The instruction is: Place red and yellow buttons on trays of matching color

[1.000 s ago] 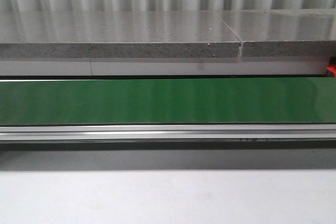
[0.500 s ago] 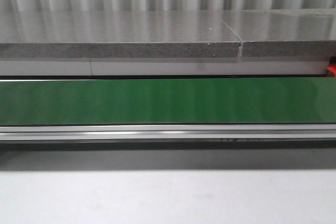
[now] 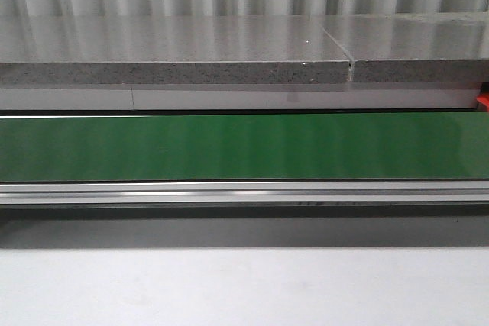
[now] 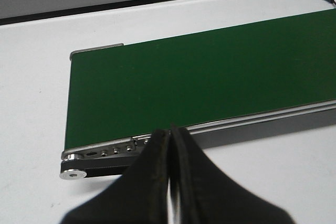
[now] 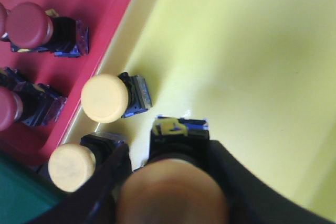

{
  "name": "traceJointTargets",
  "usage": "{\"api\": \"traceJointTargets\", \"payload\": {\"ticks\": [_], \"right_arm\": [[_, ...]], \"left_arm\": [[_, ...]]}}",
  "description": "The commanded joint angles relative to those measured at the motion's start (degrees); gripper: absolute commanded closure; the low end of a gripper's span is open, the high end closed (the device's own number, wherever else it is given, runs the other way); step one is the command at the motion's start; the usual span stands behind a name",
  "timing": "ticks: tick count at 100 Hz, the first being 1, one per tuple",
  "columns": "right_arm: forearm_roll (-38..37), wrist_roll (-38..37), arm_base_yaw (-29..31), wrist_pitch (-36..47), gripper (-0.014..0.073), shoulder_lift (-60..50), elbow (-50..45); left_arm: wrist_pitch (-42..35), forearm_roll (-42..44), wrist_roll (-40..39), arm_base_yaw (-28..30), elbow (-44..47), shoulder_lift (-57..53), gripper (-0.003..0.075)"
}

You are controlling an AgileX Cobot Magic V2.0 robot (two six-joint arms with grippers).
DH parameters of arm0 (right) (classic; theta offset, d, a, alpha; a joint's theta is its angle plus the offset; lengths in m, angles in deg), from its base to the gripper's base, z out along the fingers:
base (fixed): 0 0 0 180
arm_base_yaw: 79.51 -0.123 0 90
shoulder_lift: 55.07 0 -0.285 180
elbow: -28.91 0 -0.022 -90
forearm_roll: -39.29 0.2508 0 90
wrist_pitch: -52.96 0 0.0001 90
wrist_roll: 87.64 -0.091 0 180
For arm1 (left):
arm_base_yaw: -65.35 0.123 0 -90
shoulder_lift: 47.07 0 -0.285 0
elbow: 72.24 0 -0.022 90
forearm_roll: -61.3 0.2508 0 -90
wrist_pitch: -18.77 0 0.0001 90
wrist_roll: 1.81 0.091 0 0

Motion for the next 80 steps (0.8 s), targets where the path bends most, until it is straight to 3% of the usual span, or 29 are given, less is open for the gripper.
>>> {"api": "traceJointTargets", "payload": {"ticks": [1, 37, 61, 80], "right_arm": [[0.2, -0.2, 0.1, 4.6, 0.0465, -0.1, 0.4], [0.2, 0.1, 0.0, 7.3, 0.0455, 7.0, 0.1], [0.2, 0.2, 0.0, 6.8, 0.0276, 9.6, 0.1], [0.2, 1.2, 0.0, 6.8, 0.0232, 10.2, 0.1]], "left_arm": [[-3.9, -0.6, -0.3, -0.5, -1.5, 0.1, 0.0741], [-3.9, -0.6, -0.3, -0.5, -1.5, 0.1, 0.0741], [-3.9, -0.6, -0.3, -0.5, -1.5, 0.1, 0.0741], [-3.9, -0.6, -0.3, -0.5, -1.5, 0.1, 0.0741]]}}
